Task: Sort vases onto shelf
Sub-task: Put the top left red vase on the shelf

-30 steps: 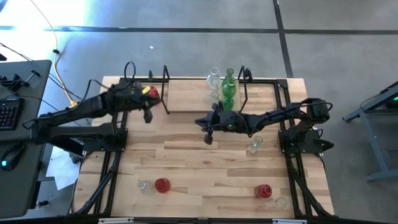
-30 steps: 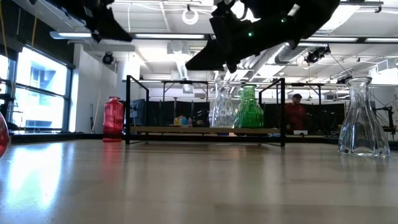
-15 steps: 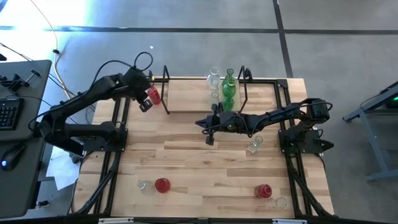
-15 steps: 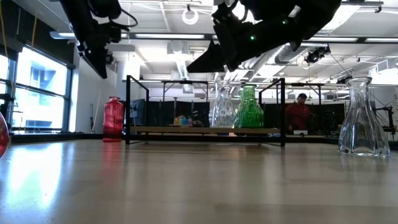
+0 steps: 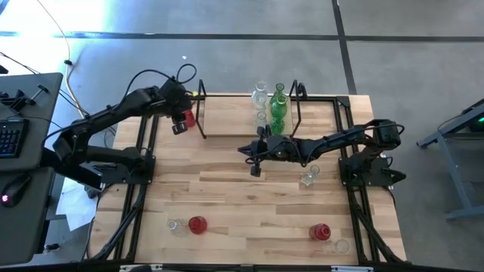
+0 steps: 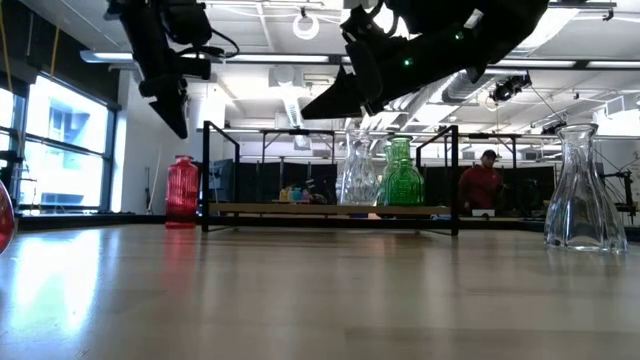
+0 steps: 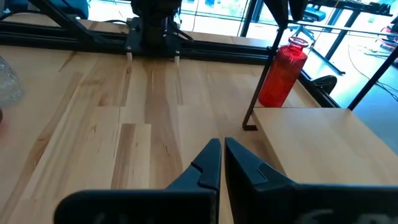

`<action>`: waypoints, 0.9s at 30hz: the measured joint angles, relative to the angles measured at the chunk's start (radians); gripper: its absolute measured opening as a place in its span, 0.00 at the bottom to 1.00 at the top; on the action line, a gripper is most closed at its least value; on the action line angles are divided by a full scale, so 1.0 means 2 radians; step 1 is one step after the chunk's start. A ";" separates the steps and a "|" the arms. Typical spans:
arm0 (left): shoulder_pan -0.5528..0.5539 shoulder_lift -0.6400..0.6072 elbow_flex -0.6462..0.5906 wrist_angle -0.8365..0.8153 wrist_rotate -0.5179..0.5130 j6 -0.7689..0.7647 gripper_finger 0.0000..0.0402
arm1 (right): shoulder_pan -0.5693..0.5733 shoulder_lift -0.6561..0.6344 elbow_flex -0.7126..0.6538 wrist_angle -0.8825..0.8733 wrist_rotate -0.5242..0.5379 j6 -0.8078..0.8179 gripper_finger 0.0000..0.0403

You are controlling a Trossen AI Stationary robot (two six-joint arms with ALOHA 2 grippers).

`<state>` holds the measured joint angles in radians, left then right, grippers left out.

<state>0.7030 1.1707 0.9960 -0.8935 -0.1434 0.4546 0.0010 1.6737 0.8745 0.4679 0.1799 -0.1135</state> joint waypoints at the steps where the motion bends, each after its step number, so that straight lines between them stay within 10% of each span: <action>1: 0.001 0.005 0.000 0.000 0.000 0.003 0.29 | 0.000 0.000 0.000 0.000 -0.001 0.000 0.00; 27: 0.044 0.089 0.003 0.019 -0.025 0.015 0.17 | 0.000 0.000 0.000 0.000 -0.002 0.001 0.00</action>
<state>0.7918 1.3491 1.0012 -0.8562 -0.1944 0.4847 0.0010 1.6737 0.8745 0.4675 0.1753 -0.1120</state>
